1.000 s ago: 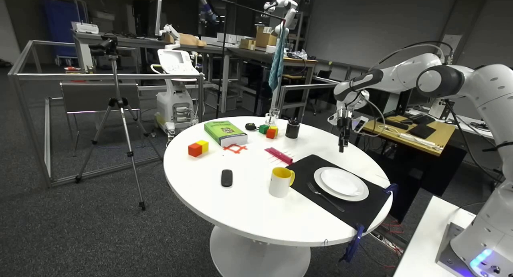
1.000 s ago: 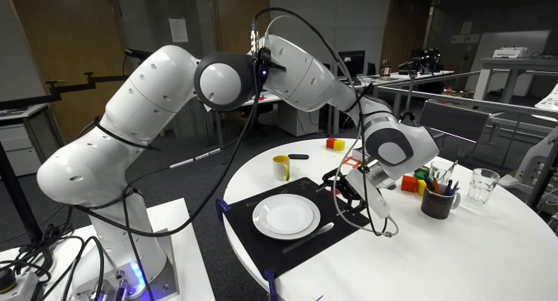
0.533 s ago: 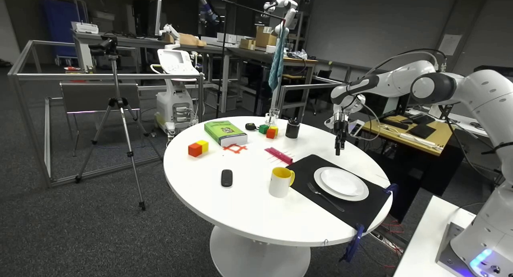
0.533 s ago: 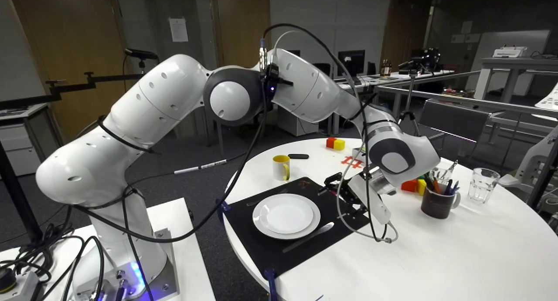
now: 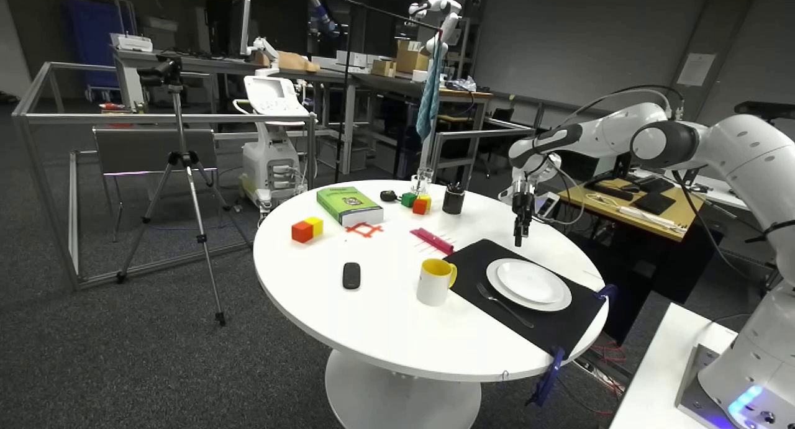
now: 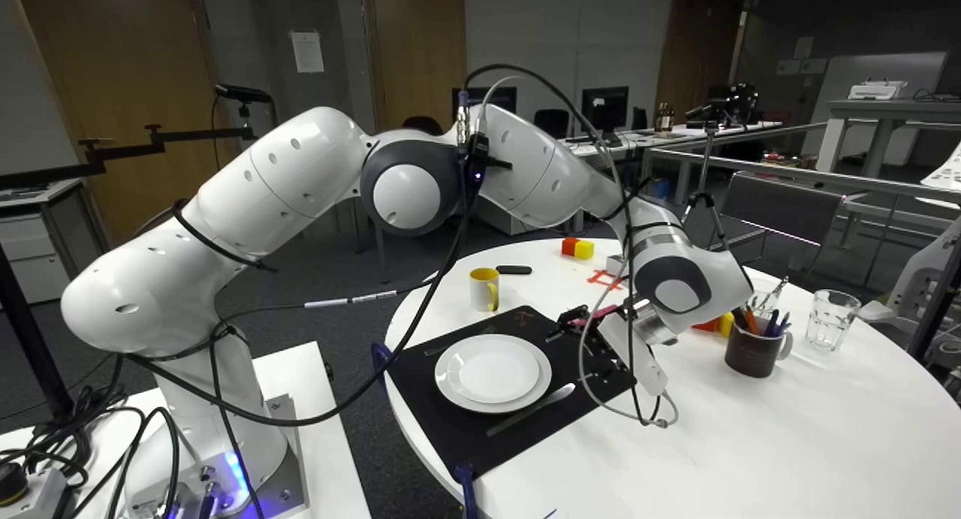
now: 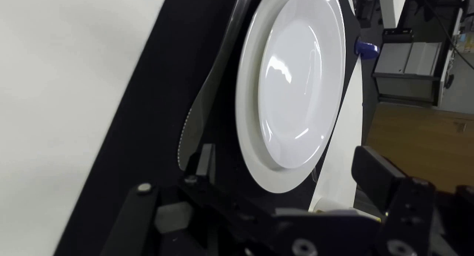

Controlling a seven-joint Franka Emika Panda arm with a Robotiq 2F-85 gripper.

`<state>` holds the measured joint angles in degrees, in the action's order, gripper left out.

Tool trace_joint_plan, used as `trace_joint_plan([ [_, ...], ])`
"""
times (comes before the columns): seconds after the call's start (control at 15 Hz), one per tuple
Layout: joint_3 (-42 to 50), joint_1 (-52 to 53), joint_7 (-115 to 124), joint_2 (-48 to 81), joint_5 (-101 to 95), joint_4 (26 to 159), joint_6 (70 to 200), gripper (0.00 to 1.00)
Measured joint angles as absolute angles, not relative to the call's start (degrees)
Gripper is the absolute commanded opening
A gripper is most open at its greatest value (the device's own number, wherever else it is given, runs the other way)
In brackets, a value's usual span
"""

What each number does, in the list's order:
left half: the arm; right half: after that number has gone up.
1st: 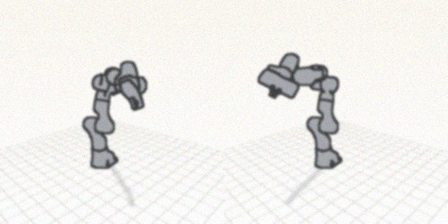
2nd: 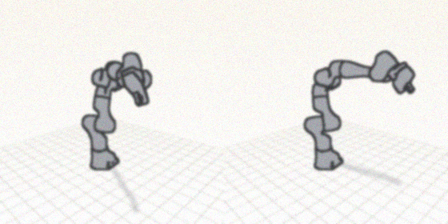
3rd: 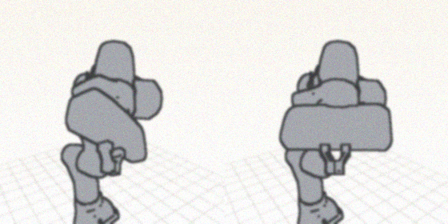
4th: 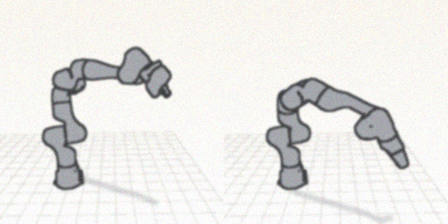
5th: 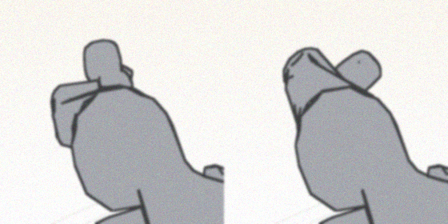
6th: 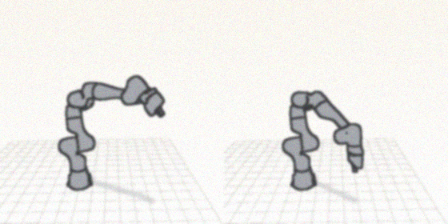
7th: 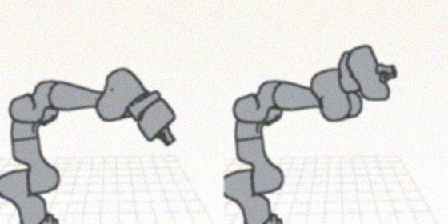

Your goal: Move the plates backwards

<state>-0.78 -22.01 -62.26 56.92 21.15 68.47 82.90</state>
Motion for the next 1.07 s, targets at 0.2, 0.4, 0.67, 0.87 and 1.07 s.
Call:
trace_joint_plan([
  [0.2, -1.32, -22.02, -62.22, 57.74, 21.20, 67.74, 82.65, 1.00],
  [0.4, -2.07, -22.02, -62.17, 58.19, 21.24, 67.54, 81.92, 1.00],
  [0.67, -2.95, -21.86, -62.15, 58.51, 21.25, 67.54, 81.03, 1.00],
  [0.87, -3.52, -21.74, -62.13, 59.38, 21.25, 67.54, 80.98, 1.00],
  [1.07, -3.77, -21.56, -62.13, 60.33, 21.25, 67.54, 80.98, 1.00],
])
